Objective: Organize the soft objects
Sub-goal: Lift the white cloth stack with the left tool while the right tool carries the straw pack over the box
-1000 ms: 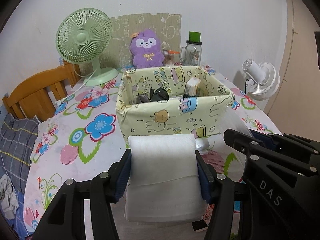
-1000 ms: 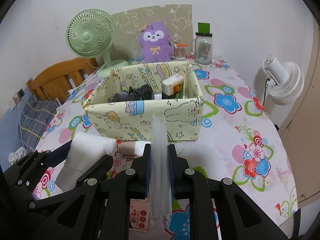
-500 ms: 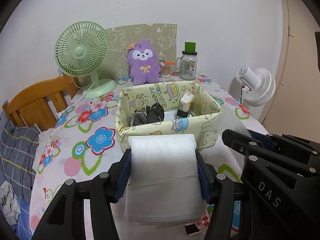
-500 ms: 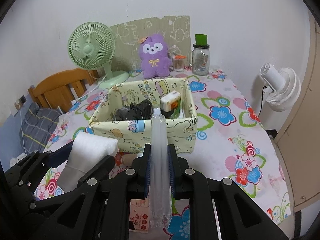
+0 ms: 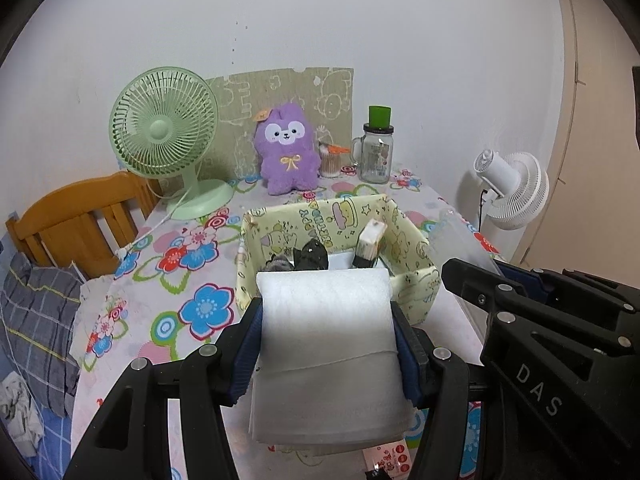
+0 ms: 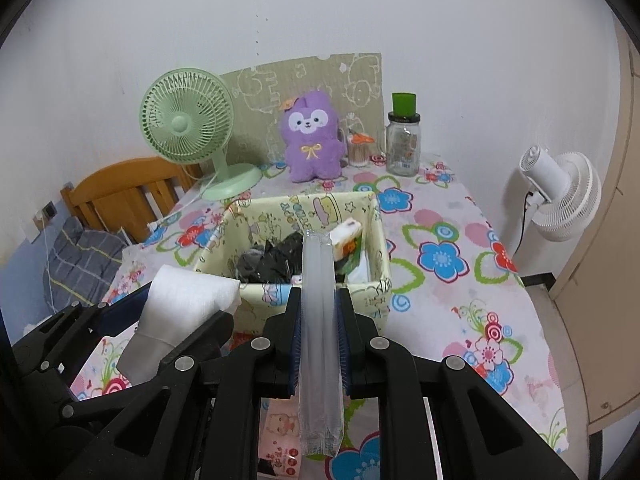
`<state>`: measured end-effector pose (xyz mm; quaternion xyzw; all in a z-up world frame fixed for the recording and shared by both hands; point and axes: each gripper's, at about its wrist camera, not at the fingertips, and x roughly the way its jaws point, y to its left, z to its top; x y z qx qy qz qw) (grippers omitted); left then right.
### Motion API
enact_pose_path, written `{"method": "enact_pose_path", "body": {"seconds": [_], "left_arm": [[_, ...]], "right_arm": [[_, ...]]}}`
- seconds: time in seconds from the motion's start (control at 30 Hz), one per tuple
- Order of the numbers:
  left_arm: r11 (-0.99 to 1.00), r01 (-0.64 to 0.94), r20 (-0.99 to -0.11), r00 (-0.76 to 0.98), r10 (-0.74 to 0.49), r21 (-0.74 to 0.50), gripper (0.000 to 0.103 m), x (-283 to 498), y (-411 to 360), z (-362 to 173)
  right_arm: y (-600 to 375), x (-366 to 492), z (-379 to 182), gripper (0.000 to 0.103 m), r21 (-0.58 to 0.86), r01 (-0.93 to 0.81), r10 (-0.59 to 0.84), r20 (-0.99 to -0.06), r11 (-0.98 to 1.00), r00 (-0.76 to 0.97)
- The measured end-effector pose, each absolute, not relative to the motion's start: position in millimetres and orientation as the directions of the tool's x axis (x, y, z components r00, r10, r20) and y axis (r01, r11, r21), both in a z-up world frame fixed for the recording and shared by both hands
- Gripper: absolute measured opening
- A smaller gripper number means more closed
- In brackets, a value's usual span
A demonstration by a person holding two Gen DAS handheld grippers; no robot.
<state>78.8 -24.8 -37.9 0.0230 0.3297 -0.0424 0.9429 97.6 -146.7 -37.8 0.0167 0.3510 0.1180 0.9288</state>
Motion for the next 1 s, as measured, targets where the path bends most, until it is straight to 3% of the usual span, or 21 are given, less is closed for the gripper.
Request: {"method": "enact_pose_path", "body": {"seconds": [1.0], "left_arm": [[0.991, 0.127, -0.615, 0.785, -0.076, 0.039, 0.060, 131.9, -30.7, -24.5]], "right_arm": [[-151.1, 152.0, -28.6, 0.018, 0.127, -0.158, 0.203, -0.643, 0.979, 0.739]]}}
